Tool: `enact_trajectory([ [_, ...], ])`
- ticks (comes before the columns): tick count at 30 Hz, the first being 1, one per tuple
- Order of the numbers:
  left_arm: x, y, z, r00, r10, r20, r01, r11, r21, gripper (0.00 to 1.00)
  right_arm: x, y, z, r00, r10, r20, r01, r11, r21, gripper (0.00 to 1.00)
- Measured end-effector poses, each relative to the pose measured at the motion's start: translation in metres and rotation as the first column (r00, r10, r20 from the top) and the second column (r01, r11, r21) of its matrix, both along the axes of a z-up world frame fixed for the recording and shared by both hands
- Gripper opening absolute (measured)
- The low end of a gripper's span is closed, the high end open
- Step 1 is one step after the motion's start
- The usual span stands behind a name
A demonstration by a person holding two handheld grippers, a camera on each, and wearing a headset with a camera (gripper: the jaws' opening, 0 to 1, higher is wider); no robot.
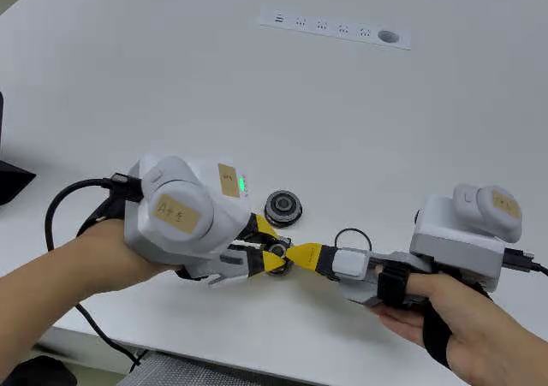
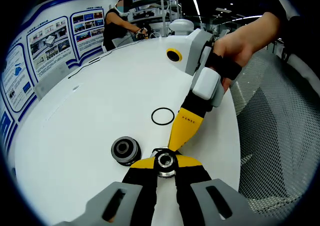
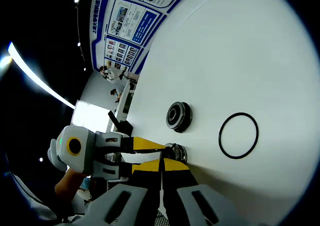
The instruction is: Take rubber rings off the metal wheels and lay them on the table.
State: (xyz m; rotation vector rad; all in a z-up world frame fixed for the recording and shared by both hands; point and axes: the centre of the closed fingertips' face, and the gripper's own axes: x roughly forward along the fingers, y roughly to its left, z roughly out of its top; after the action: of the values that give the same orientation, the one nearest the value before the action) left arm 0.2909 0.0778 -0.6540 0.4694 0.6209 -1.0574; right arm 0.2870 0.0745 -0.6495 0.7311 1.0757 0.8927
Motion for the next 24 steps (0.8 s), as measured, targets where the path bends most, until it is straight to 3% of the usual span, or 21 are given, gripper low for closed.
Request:
enact_trajectory([
  [12, 0.0000, 0.0001, -0.0002, 1.000, -0.010, 0.005, 0.010, 1.000, 0.007, 0.13, -0.0065, 0.0050, 0.0067, 0.999, 0.045, 0.029, -0.045, 0.999, 0.023, 0.01],
  [18, -0.0004, -0.0001, -0.0002, 1.000, -0.012, 0.009, 0.012, 1.000, 0.013, 0.13, -0.0044, 0.0015, 0.0061, 0.999, 0.030, 0.022, -0.030, 0.999, 0.023, 0.01],
  [21, -0.0015, 0.0000, 0.0004, 0.999, -0.032, 0.030, 0.031, 0.999, 0.035, 0.13, -0.0034, 0.0012, 0.0033, 1.000, 0.013, 0.012, -0.013, 1.000, 0.010, 0.01],
  [24, -0.0005, 0.0008, 0.0003, 1.000, -0.004, 0.020, 0.004, 1.000, 0.024, 0.13, -0.0029, 0.0031, 0.0036, 1.000, 0.011, 0.019, -0.011, 1.000, 0.008, 0.01],
])
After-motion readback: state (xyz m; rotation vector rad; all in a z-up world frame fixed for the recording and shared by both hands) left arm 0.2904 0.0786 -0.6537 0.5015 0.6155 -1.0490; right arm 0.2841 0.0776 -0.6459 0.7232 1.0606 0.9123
